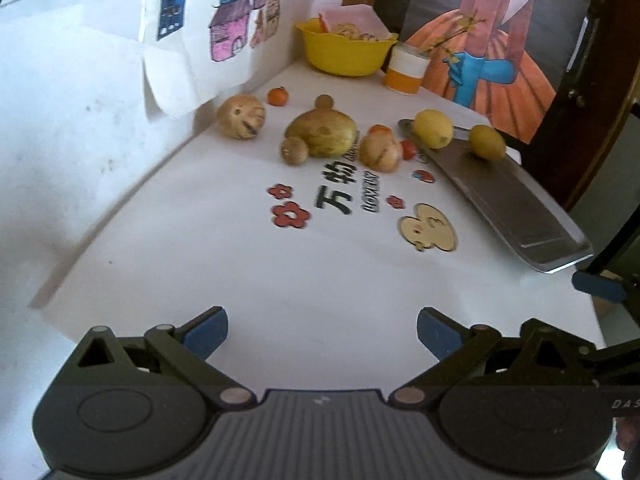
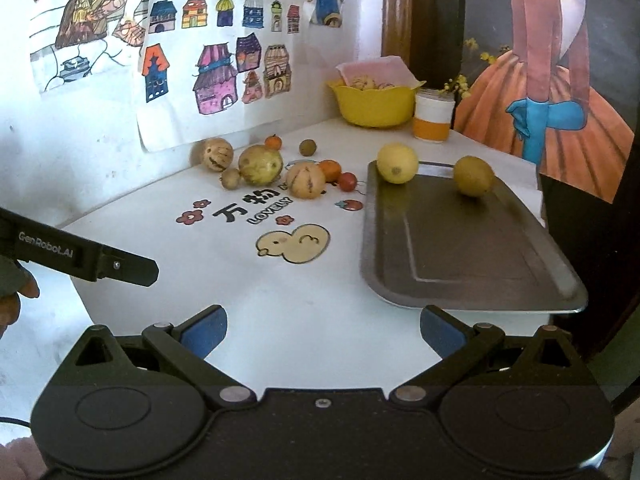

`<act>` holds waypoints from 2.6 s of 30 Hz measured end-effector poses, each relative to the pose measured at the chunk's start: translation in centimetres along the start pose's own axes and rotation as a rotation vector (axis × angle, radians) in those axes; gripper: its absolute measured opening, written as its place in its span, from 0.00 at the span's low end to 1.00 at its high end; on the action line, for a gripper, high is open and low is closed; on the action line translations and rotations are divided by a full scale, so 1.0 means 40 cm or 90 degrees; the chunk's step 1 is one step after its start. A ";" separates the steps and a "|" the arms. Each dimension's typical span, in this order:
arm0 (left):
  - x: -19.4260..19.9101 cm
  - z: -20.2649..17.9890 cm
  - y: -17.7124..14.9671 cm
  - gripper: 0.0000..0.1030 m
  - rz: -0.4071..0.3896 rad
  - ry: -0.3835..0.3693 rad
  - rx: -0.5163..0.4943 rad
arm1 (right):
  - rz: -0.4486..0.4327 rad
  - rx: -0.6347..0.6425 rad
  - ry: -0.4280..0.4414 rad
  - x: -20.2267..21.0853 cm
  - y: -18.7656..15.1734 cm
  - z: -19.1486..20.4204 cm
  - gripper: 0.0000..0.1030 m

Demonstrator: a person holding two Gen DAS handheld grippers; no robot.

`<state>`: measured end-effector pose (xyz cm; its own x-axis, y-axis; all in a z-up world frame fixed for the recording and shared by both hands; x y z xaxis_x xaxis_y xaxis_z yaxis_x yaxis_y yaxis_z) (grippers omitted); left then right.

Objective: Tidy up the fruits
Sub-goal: 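Withdraw both open tools from the tray toward the remaining fruits, then grasp the small brown round fruit with the left tool while the right tool grasps the round speckled fruit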

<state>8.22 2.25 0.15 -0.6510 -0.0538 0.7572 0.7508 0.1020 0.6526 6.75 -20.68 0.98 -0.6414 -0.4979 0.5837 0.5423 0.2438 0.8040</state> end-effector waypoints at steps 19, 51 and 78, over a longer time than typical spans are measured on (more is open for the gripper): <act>-0.125 0.036 0.168 1.00 -0.039 0.050 0.027 | 0.003 0.082 -0.002 -0.172 0.125 -0.035 0.99; -0.281 -0.005 0.261 0.59 -0.093 0.022 -0.061 | 0.050 0.091 0.090 -0.450 0.279 -0.102 0.58; -0.219 -0.062 0.218 0.28 -0.057 -0.023 -0.051 | 0.029 0.060 0.126 -0.354 0.230 -0.095 0.44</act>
<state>20.76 1.13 -0.71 -0.7186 -0.0239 0.6950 0.6948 0.0178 0.7190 22.89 -14.57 -0.31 -0.4936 -0.6360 0.5932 0.5094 0.3414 0.7899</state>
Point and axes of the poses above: each gripper's, at about its wrist camera, not at the fingertips, and x roughly against the way its jaws point, z to its left, y to its top, the point moved 2 cm from there along -x, roughly the way its jaws point, and after that the axes turned 11 degrees about y, right-handed, at the moved point
